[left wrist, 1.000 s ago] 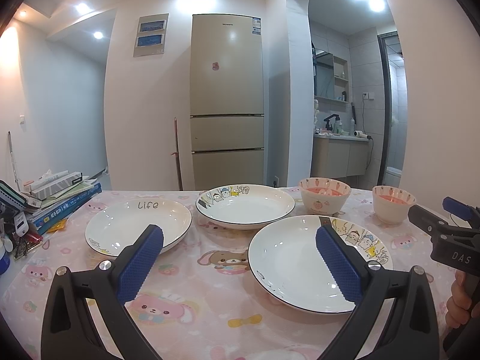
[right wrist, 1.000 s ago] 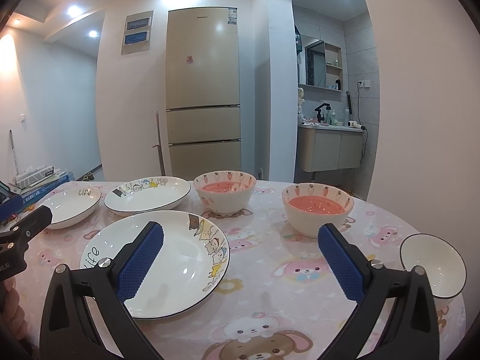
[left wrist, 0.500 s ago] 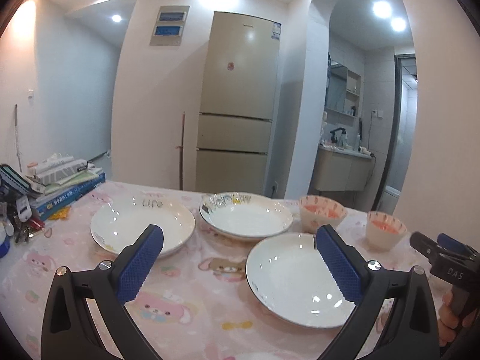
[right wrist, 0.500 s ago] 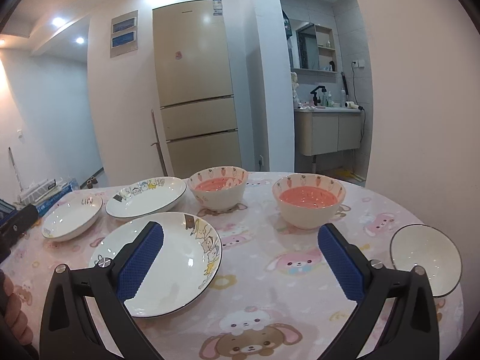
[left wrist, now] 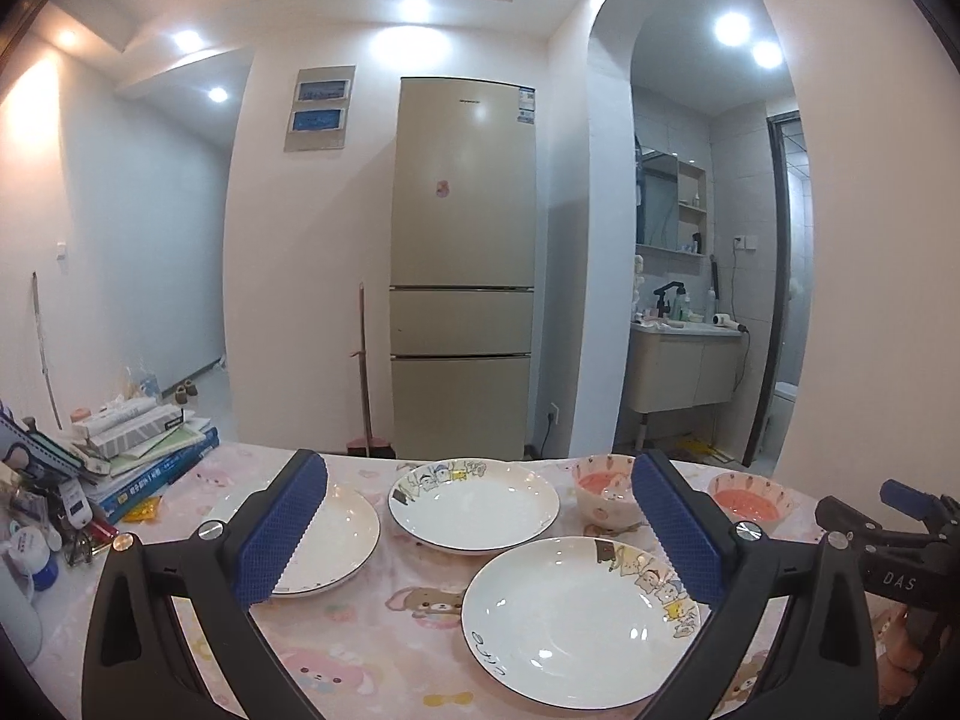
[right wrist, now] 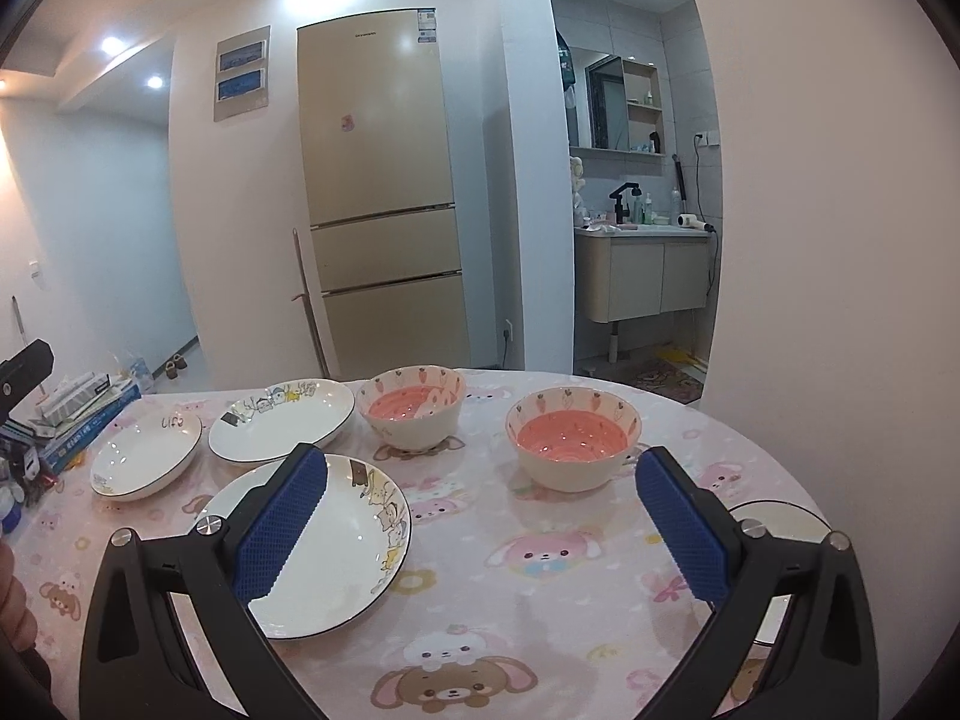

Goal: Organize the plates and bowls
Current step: 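Move both tools toward the rim of the white 'life' plate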

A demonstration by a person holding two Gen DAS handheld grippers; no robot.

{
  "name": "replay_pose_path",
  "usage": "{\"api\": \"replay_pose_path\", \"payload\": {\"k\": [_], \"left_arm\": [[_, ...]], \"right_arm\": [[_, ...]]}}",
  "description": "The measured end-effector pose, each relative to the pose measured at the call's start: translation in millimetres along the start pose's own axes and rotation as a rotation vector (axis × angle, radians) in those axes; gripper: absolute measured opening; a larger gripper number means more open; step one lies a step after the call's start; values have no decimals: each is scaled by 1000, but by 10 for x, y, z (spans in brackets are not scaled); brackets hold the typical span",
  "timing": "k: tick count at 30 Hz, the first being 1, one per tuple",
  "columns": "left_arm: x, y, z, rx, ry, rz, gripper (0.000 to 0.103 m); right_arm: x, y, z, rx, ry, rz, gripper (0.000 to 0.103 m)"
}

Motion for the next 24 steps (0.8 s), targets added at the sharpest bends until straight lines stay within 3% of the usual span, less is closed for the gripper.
{"api": "replay_pose_path", "payload": {"k": [12, 16, 19, 22, 24], "left_arm": [[146, 69, 119, 5, -98, 49, 103], [253, -11, 108, -30, -137, 40, 96], [321, -108, 141, -50, -174, 30, 89], [414, -259, 188, -70, -215, -11, 66], [487, -408, 199, -94, -258, -13, 59]], "right_arm": [[-136, 82, -147, 11, 25, -4, 100], [-81, 74, -218, 13, 1, -34, 96], [-25, -9, -277, -11, -3, -42, 91], [105, -179, -289, -12, -30, -102, 86], [202, -310, -329, -4, -47, -142, 82]]}}
Point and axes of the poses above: each gripper's, at about its wrist camera, not at the fingertips, and x roughly the way its jaws point, y to its right, z to its underside, the point moved 9 cm from there along x, roughly the way its jaws point, and after that the axes turned 11 degrees about -x, right-handed, at the moved point
